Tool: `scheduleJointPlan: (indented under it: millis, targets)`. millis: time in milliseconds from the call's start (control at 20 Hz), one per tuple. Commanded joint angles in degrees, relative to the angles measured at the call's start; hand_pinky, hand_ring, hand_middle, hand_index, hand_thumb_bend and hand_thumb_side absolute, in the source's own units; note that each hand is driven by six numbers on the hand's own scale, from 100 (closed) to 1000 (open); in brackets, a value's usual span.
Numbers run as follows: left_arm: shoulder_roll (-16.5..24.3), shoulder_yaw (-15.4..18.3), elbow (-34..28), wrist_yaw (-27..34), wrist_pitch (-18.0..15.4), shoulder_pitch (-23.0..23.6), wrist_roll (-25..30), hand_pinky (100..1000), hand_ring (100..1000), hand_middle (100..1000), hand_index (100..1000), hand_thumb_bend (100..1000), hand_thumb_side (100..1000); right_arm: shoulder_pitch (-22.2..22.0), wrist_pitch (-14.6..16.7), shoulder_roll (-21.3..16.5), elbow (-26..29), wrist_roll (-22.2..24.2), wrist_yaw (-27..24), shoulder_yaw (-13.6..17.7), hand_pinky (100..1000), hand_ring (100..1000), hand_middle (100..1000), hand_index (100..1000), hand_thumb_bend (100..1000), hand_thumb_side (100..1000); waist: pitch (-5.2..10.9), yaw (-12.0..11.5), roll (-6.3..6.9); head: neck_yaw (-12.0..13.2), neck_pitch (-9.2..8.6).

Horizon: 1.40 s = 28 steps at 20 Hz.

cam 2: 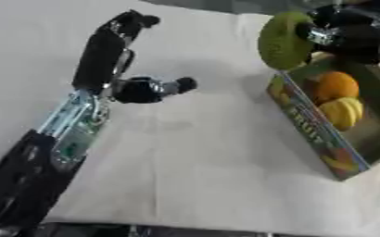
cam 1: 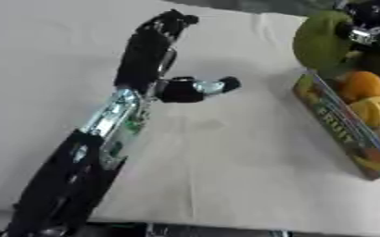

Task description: Pick up the objects with one hand, pass them to the other hand, and then place them into the box on the other side of the table.

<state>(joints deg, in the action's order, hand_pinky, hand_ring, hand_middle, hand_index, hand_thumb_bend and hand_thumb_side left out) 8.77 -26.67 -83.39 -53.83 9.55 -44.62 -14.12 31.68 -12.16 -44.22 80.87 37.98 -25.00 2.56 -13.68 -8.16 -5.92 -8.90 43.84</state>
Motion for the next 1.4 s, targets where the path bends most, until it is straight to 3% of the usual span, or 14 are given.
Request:
scheduleJointPlan:
  millis: [50,500,850,1150,1400]
  targets:
    - [5.48,0.76,-5.44,2.10,2.42,-0.48,4.89,719,717,672,821,854,890,-1.23,1.71,-5.07,0.59,-1.85,-1.51,2.52,381,124,100,100,100,161,2.53,0.20,1.07,-3.13,0.28]
    - [20.73,4.74,-19.55,4.81,7.87,2.88,17.47,764,744,695,829,854,898,-6.72,4.93,-8.56,1.93,-12.29,-3.27,9.38,379,119,100,100,100,177,3.03,1.82,3.86,-6.78,0.28]
    - [30.66,10.34,-29.99,10.04,12.85,11.81,17.82,743,725,679,831,821,913,-10.89,8.35,-7.55,2.63,-21.49,1.01,14.69,383,119,100,100,100,185,2.42,3.23,5.43,-6.97,0.28]
    - [30.77,14.20,-30.79,15.47,16.98,17.13,11.49,701,682,660,832,788,926,-16.68,9.77,-6.14,0.04,-24.29,5.41,16.93,383,121,100,100,100,185,1.71,2.72,6.16,-6.27,0.28]
    - [29.11,15.61,-30.22,18.17,17.82,19.71,5.61,694,687,679,830,785,922,-18.99,11.87,-5.84,-2.71,-24.86,8.95,16.75,382,122,100,100,100,177,1.12,2.16,6.59,-6.14,0.28]
